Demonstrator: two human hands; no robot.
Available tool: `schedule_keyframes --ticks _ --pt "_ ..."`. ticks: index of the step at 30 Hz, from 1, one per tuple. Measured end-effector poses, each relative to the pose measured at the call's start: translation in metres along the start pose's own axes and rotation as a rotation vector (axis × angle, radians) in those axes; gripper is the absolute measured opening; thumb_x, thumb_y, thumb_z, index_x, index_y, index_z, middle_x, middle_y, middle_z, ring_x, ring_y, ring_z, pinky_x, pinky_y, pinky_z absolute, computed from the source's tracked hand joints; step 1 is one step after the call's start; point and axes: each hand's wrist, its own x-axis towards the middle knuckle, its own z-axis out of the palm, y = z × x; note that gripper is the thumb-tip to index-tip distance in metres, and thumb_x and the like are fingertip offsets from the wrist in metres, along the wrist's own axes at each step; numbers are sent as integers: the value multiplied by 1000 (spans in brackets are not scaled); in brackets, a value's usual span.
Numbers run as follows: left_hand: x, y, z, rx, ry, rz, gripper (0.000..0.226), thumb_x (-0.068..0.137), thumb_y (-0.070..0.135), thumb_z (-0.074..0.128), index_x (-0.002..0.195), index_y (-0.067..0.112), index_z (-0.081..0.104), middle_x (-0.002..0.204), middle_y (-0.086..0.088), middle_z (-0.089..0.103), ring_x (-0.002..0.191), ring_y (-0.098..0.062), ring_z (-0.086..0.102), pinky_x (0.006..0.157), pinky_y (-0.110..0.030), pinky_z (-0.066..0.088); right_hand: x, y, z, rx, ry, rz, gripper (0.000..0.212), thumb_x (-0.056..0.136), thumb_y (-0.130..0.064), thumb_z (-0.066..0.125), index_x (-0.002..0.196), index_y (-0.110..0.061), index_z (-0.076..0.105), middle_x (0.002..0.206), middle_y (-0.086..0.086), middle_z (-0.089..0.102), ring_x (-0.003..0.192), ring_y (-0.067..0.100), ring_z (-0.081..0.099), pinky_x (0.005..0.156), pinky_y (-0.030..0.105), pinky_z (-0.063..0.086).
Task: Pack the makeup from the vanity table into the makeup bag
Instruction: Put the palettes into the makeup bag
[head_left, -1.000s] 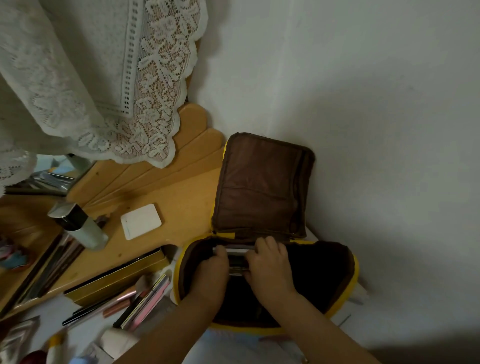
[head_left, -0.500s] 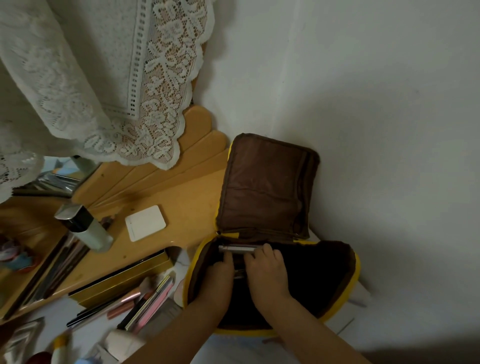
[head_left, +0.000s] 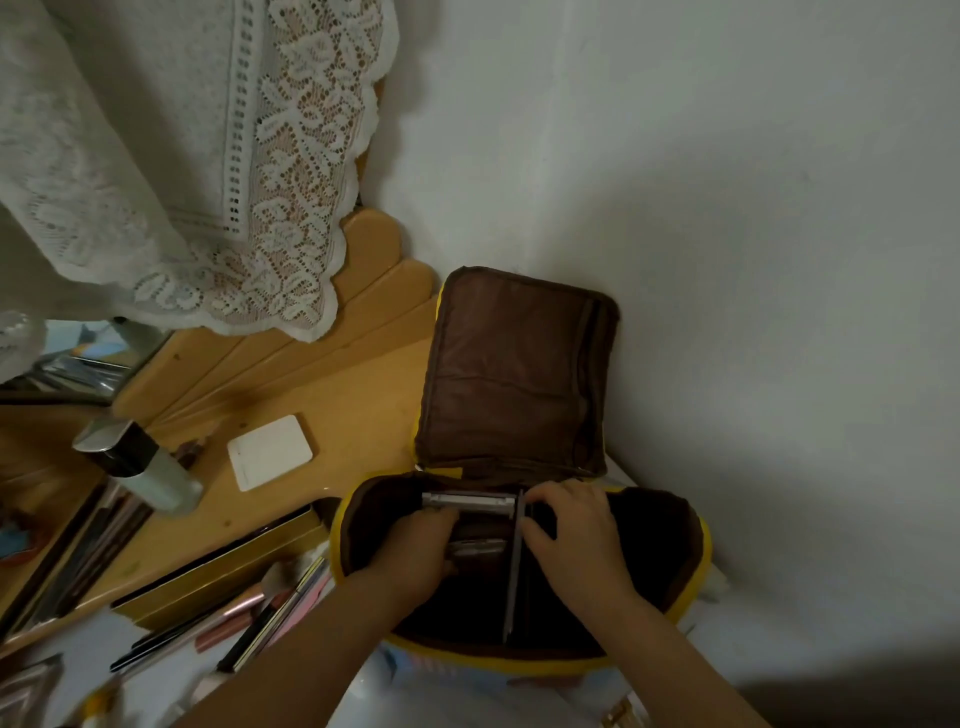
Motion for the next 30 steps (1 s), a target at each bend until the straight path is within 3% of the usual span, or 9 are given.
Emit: schedule_keyframes --ticks 6,8,9,10,11,13,15,24,30 --pt "-2 19 8 414 74 -170 43 89 2 47 132 9 41 139 -21 37 117 -30 49 98 -32 44 -4 12 -4 18 -31 64 24 91 -27 56 113 -19 59 119 1 54 118 19 39 98 31 37" --pt "-2 19 11 468 145 -158 47 74 9 71 115 1 49 106 -24 61 81 -24 67 66 -24 54 -6 14 -5 22 -47 73 26 92 -27 54 116 -19 57 121 0 52 119 17 37 99 29 35" --pt "-2 17 11 509 173 -147 52 53 11 86 95 1 57 76 -20 66 52 -20 63 43 -19 47 -7 15 -5 25 -49 77 26 92 -27 53 117 -19 56 122 0 52 119 16 36 99 28 35" --pt "-5 18 8 526 197 -122 51 37 9 91 77 3 60 56 -14 61 35 -18 54 32 -15 37 -7 16 -5 28 -47 77 26 93 -26 52 118 -19 56 122 0 52 119 16 36 99 27 35" --pt "-7 20 4 555 195 -120 43 36 9 90 69 3 62 54 -13 60 34 -19 54 32 -15 37 -7 16 -6 30 -44 77 26 93 -26 52 118 -19 56 122 0 52 119 16 35 99 27 35" --pt "-10 27 -6 559 49 -182 16 75 10 69 89 2 66 87 -16 68 71 -25 68 57 -27 53 -7 15 -6 32 -49 83 26 93 -26 51 117 -19 56 122 0 52 119 15 35 99 28 35" --pt "-5 24 -3 573 4 -173 25 92 2 42 107 7 61 112 -11 64 101 -25 63 82 -32 51 -7 14 -5 36 -51 85 25 93 -25 51 117 -19 57 122 0 52 119 16 36 100 29 36" --pt "-10 21 -6 471 13 -91 30 93 1 37 106 9 63 114 -10 64 105 -25 61 89 -33 49 -7 13 -6 21 -79 91 26 94 -25 49 119 -20 55 123 0 51 120 16 35 100 29 36" --pt "-10 20 -3 492 -100 -118 29 92 -1 39 106 6 63 114 -13 64 105 -27 61 90 -34 49 -8 11 -5 34 -94 91 25 94 -24 50 117 -19 56 120 0 52 116 16 37 97 30 40"
